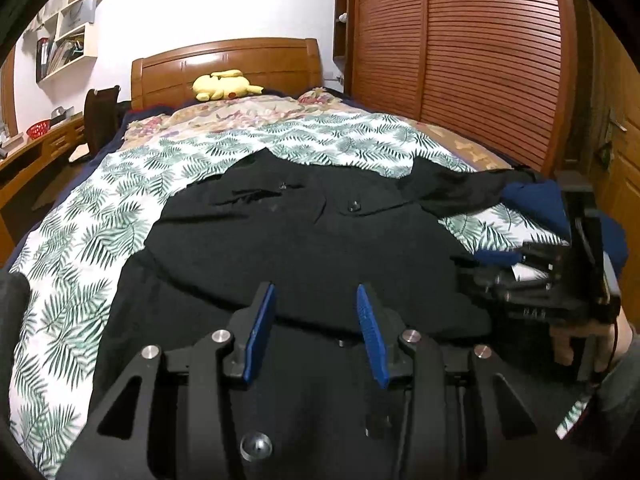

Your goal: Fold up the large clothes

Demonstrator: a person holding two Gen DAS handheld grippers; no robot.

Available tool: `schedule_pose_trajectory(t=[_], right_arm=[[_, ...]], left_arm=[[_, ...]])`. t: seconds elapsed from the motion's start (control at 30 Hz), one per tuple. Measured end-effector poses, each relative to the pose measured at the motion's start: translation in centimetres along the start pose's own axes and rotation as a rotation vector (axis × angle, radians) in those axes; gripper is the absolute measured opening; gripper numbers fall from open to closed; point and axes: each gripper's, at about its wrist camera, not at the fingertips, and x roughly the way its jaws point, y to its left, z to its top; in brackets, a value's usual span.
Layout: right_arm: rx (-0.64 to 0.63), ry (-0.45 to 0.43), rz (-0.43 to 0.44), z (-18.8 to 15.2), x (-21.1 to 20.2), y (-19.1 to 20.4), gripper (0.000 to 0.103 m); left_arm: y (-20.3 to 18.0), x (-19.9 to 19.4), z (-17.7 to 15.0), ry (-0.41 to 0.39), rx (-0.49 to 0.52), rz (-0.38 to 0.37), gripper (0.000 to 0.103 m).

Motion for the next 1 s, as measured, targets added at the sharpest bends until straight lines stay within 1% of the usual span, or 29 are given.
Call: schedule_pose_trajectory(t=[0.27, 0.4, 0.7, 0.9, 1.0], right_arm=[[-0.019, 0.057, 0.003, -0.6, 2.4, -0.1, 0.054], [-0.013, 0.071, 0.016, -0.9, 2.9, -0.3, 0.054], [-0.006, 0.079, 0.028, -0.9, 3.2, -0.3, 0.055], [-0.004, 0.083, 0.028, -0.7, 3.1, -0.3, 0.055], [-0.006, 0.073, 0.023, -0.4, 2.3, -0.3, 0.055]], left_arm=[[-0.1, 3.2, 2.4, -0.050, 0.008, 0.009, 0.041], [0.1, 5.0, 2.6, -0.062, 0.002, 0.005, 0.041], [0.7, 8.0, 0.8, -0.047, -0.020, 0.002, 0.042], [1.2, 8.2, -0.1, -0.054, -0.047, -0.010, 0.042], [1.4, 8.1, -0.3, -0.063, -0.056, -0.010, 0.042]])
